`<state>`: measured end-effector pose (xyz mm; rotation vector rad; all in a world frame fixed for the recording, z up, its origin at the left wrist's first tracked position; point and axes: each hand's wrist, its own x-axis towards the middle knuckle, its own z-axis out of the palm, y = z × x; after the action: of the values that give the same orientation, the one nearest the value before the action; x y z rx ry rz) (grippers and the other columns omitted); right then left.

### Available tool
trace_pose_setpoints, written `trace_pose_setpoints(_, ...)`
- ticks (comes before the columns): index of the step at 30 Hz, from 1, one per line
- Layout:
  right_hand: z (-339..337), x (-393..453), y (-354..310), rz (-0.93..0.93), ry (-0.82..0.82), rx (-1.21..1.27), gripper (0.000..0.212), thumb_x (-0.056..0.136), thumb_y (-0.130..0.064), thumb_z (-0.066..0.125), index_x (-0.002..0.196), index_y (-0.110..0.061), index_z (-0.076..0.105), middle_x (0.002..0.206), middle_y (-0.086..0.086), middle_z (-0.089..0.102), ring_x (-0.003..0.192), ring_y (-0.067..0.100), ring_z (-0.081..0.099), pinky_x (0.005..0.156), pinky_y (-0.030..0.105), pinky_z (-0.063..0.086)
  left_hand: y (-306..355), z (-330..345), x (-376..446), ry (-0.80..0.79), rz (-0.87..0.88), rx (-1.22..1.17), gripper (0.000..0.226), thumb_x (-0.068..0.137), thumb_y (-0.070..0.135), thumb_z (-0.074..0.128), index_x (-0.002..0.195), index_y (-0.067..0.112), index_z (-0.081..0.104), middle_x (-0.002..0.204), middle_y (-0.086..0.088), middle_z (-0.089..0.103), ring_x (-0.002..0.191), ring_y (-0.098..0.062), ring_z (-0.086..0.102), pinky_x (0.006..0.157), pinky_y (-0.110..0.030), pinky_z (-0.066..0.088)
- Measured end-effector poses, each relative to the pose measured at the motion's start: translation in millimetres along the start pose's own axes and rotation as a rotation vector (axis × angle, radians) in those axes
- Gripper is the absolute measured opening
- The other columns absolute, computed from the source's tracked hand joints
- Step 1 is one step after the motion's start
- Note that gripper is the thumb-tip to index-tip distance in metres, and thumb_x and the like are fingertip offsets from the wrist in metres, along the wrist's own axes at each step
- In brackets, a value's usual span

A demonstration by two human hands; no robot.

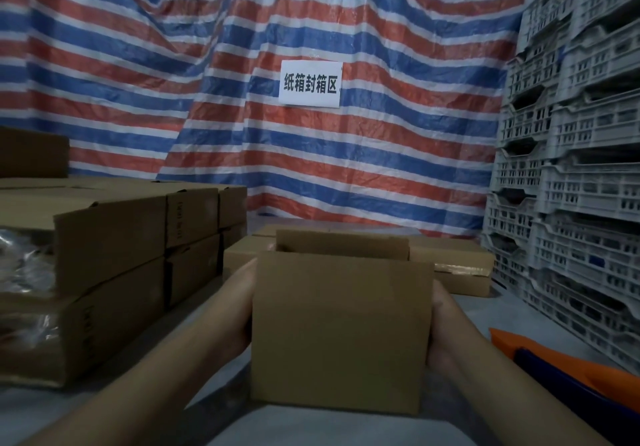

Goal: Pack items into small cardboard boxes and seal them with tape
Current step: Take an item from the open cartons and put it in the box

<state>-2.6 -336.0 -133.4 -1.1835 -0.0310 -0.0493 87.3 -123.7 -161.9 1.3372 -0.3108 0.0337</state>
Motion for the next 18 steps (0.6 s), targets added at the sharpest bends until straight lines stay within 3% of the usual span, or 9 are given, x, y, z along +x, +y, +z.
trace_pose_setpoints(2,-6,0,0,0.013,-0.030,-0.014,0.019,0.082,-0.028,0.066,0.074,-0.013,0.072,0.077,0.010,0.065,0.083,0.033,0.059,0.104,0.051,0.043,7,4,-7,0.002,0.008,0.038,0.038,0.102,0.017,0.049,0.067,0.016,0.066,0.054,0.004,0.067,0.045,-0.008,0.064,0.045,-0.022,0.049)
trace_pose_setpoints(5,-12,5,-1,0.008,0.014,0.020,0.024,0.086,-0.031,0.067,0.095,-0.010,0.073,0.094,0.016,0.067,0.096,0.036,0.059,0.111,0.056,0.040,18,12,-15,-0.004,0.061,0.049,0.044,0.101,0.040,0.050,0.069,0.020,0.072,0.066,-0.004,0.069,0.054,-0.013,0.065,0.062,-0.031,0.047)
trace_pose_setpoints(8,-15,10,-3,-0.016,0.085,-0.007,0.022,0.084,-0.033,0.070,0.086,-0.011,0.072,0.084,0.013,0.067,0.083,0.034,0.061,0.099,0.051,0.046,20,13,-15,-0.031,0.061,0.086,0.052,0.099,0.054,0.041,0.090,0.017,0.076,0.085,-0.005,0.076,0.075,-0.015,0.072,0.079,-0.034,0.048)
trace_pose_setpoints(10,-17,12,-3,-0.028,0.098,-0.014,0.021,0.081,-0.034,0.071,0.078,-0.013,0.073,0.079,0.012,0.068,0.079,0.032,0.063,0.096,0.049,0.049,25,15,-16,-0.076,0.040,0.104,0.065,0.095,0.065,0.029,0.095,0.024,0.079,0.099,-0.003,0.077,0.094,-0.014,0.072,0.091,-0.035,0.046)
trace_pose_setpoints(12,-22,16,-3,-0.059,0.107,-0.032,0.023,0.079,-0.032,0.070,0.066,-0.014,0.075,0.070,0.010,0.069,0.065,0.027,0.065,0.080,0.043,0.054,29,12,-17,-0.170,0.060,0.130,0.069,0.087,0.074,0.024,0.100,0.033,0.078,0.107,-0.001,0.075,0.103,-0.014,0.069,0.096,-0.036,0.043)
trace_pose_setpoints(15,-27,21,-3,-0.083,0.152,-0.050,0.038,0.086,-0.029,0.063,0.052,-0.015,0.073,0.059,0.006,0.066,0.050,0.021,0.063,0.062,0.034,0.049,27,5,-15,-0.263,0.089,0.116,0.075,0.073,0.075,0.037,0.125,0.029,0.064,0.122,-0.003,0.070,0.115,-0.016,0.064,0.100,-0.037,0.043)
trace_pose_setpoints(18,-32,26,-2,-0.087,0.127,-0.046,0.036,0.088,-0.027,0.062,0.056,-0.015,0.074,0.060,0.007,0.067,0.050,0.021,0.064,0.057,0.032,0.050,26,1,-15,-0.299,0.095,0.096,0.060,0.080,0.065,0.049,0.124,0.028,0.064,0.124,-0.004,0.069,0.114,-0.017,0.065,0.095,-0.036,0.045)
